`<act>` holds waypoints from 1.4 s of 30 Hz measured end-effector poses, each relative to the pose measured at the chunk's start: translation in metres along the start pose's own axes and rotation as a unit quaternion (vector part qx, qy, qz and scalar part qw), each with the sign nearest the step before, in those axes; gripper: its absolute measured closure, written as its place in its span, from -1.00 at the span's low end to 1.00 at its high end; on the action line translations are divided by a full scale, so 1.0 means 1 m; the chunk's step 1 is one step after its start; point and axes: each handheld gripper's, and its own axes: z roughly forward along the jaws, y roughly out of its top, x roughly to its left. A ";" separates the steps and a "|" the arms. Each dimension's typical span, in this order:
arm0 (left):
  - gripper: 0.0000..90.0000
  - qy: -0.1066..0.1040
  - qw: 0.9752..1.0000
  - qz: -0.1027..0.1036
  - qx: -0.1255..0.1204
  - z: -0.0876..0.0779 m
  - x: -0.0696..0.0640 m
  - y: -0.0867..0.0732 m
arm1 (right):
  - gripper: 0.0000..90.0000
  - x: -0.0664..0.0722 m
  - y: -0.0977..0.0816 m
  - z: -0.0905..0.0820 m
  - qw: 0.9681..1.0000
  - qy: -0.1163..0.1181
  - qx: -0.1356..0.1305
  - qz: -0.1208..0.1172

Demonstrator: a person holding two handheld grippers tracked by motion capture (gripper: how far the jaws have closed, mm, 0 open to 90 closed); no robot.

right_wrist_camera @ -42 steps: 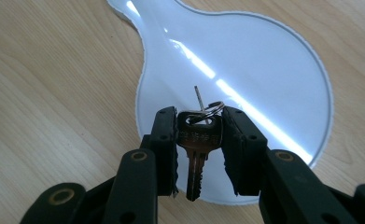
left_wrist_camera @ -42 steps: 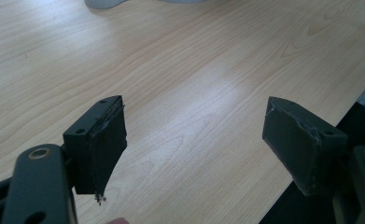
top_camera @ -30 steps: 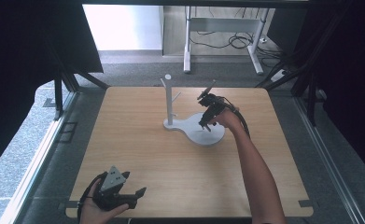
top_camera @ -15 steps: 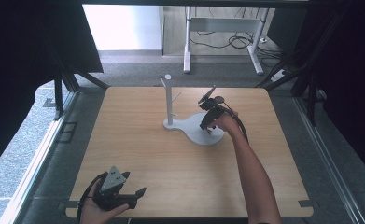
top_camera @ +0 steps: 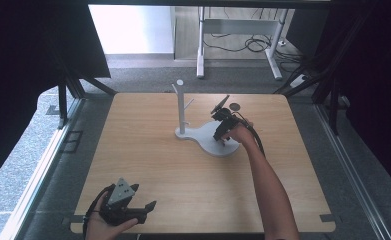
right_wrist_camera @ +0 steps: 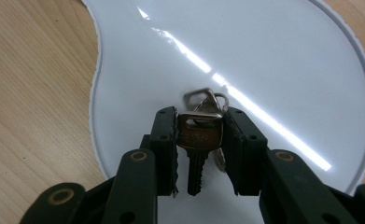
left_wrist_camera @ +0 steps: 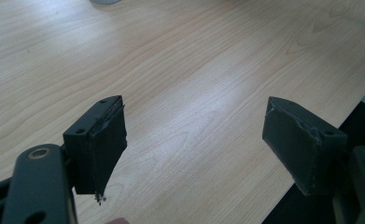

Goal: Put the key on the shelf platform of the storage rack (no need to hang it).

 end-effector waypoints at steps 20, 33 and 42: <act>-0.51 0.001 1.000 0.001 0.001 0.000 -0.001 0.000 | 0.21 -0.001 -0.006 -0.003 1.000 -0.010 -0.008 -0.001; -0.51 0.001 1.000 0.004 0.005 0.002 -0.002 0.001 | -0.13 0.004 -0.023 -0.037 0.998 -0.012 -0.064 0.001; -0.51 0.004 1.000 0.005 0.006 0.003 -0.004 0.001 | -0.14 0.012 -0.057 -0.058 0.994 0.008 -0.108 -0.007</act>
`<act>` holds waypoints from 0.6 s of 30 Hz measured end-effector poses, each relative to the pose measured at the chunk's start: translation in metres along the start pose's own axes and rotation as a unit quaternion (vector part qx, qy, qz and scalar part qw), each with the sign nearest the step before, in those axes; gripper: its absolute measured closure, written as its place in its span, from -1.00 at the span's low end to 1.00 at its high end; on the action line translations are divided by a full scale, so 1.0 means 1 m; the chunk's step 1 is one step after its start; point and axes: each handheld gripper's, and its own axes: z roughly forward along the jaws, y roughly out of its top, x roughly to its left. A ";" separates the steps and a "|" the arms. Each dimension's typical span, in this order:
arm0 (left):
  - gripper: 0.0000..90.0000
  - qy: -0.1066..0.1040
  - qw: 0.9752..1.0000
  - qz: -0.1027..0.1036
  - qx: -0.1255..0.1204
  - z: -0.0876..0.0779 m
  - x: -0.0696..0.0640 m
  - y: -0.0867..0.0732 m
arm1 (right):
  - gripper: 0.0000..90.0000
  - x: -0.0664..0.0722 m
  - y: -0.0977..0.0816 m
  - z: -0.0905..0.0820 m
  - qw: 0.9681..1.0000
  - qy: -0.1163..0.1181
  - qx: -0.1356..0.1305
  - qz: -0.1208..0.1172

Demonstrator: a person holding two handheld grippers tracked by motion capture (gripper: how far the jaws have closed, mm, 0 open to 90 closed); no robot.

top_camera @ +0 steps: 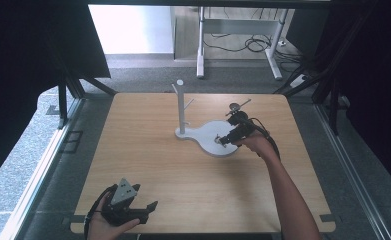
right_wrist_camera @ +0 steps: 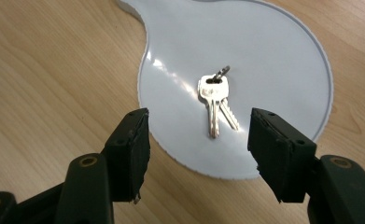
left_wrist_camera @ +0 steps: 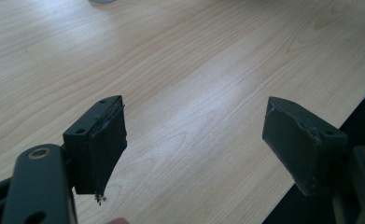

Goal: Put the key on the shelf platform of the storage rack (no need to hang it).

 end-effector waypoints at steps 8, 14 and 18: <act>-0.51 0.004 1.000 -0.002 -0.002 -0.002 0.001 0.000 | -0.13 0.004 -0.033 -0.018 1.000 0.003 -0.026 -0.003; -0.51 0.006 1.000 -0.002 -0.001 -0.003 0.001 0.000 | -0.13 0.003 -0.070 -0.029 0.999 0.000 -0.035 0.005; -0.51 0.006 1.000 0.002 0.003 -0.001 0.000 0.001 | -0.14 0.003 -0.097 -0.036 0.999 -0.001 -0.047 0.010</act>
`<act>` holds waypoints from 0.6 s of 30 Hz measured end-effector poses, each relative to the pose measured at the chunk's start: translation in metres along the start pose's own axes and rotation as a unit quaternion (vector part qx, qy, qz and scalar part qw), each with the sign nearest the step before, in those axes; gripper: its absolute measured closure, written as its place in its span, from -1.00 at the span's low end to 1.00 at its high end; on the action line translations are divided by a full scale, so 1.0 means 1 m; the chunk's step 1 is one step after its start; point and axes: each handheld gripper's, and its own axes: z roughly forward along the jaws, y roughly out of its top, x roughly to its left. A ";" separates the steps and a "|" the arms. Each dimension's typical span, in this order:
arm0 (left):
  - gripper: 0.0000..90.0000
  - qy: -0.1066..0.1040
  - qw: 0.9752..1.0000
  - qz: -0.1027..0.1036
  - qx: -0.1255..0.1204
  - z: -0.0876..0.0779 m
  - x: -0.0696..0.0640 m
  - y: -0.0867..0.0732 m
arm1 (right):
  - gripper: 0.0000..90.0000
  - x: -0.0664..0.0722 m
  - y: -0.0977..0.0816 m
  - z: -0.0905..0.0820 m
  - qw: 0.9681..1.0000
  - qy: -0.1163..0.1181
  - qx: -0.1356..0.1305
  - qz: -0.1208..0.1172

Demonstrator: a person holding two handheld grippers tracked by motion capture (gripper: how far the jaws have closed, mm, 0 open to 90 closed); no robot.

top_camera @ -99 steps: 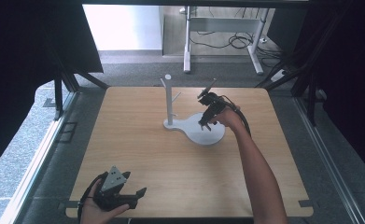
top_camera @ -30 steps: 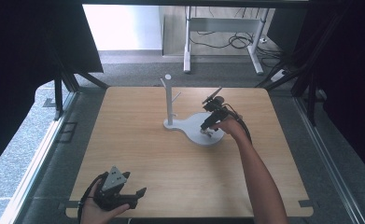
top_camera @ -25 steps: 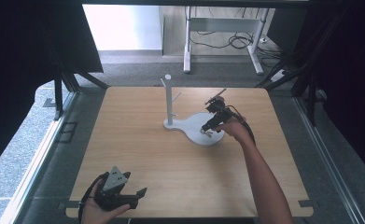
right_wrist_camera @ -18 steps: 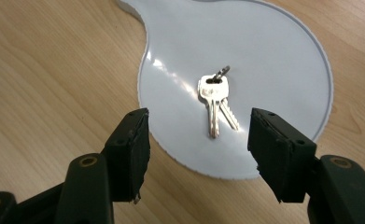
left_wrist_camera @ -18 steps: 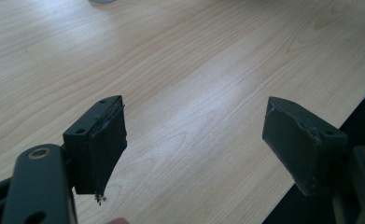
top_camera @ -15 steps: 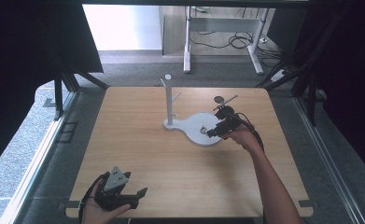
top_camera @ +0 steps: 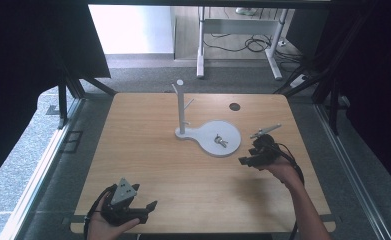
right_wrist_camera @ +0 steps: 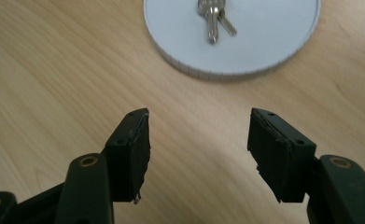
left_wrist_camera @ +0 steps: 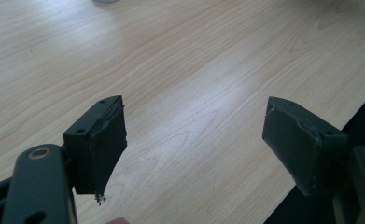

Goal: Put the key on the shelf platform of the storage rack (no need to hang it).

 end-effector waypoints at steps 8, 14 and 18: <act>-0.51 -0.004 1.000 0.005 0.006 0.006 -0.005 0.002 | -0.14 0.003 -0.052 -0.014 1.000 -0.003 -0.026 0.013; -0.51 -0.007 1.000 0.006 0.011 0.010 -0.007 0.002 | -0.14 0.007 -0.084 -0.012 0.999 -0.018 -0.037 0.019; -0.51 -0.008 1.000 0.008 0.016 0.013 -0.007 0.001 | -0.12 0.008 -0.099 -0.009 0.998 -0.016 -0.048 0.026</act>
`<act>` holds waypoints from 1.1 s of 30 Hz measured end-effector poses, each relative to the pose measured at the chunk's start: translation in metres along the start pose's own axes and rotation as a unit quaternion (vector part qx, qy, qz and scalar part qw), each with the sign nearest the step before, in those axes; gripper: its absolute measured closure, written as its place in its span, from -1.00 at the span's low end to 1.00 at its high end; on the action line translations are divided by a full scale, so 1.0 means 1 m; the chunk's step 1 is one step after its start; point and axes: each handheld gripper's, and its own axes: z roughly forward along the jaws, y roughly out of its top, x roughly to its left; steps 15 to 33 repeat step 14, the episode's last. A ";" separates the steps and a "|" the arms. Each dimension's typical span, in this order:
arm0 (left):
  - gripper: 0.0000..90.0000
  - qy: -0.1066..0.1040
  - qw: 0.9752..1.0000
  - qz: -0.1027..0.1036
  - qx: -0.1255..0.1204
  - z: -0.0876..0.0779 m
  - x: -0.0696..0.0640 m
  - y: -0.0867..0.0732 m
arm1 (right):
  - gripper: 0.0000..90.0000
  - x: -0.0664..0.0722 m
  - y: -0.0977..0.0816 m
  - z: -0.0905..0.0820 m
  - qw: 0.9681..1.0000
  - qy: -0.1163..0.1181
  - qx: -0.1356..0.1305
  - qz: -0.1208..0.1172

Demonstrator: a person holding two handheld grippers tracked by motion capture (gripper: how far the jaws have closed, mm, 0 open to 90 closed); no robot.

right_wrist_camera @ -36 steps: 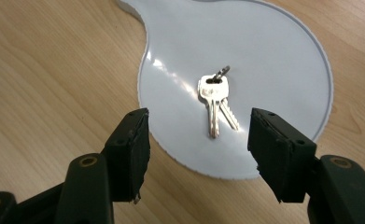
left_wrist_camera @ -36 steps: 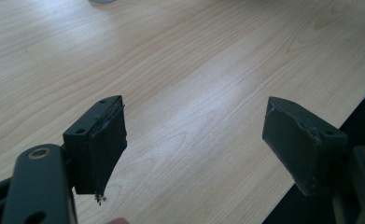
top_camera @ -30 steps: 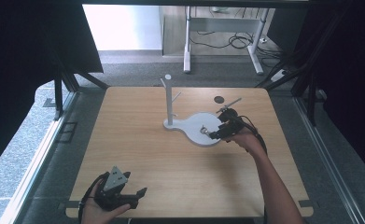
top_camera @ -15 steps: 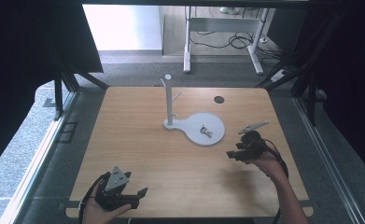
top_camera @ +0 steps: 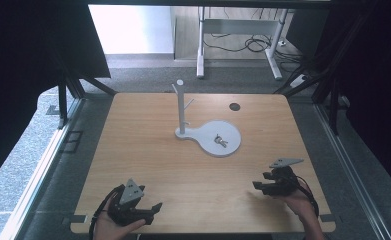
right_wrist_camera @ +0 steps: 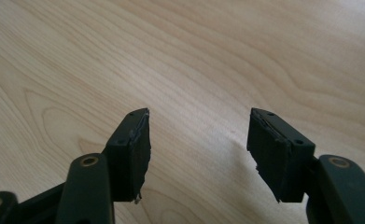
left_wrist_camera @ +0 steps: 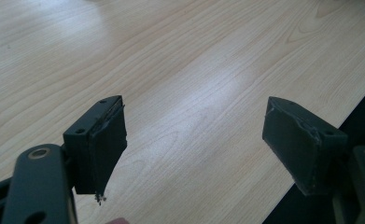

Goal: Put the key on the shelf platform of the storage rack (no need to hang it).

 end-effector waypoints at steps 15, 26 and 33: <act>-0.51 0.004 1.000 0.000 0.002 0.001 0.000 0.002 | -0.13 0.000 0.000 -0.001 0.999 -0.023 -0.023 -0.010; -0.51 0.004 1.000 0.000 0.002 0.001 0.000 0.002 | -0.13 0.000 0.000 -0.001 0.999 -0.023 -0.023 -0.010; -0.51 0.004 1.000 0.000 0.002 0.001 0.000 0.002 | -0.13 0.000 0.000 -0.001 0.999 -0.023 -0.023 -0.010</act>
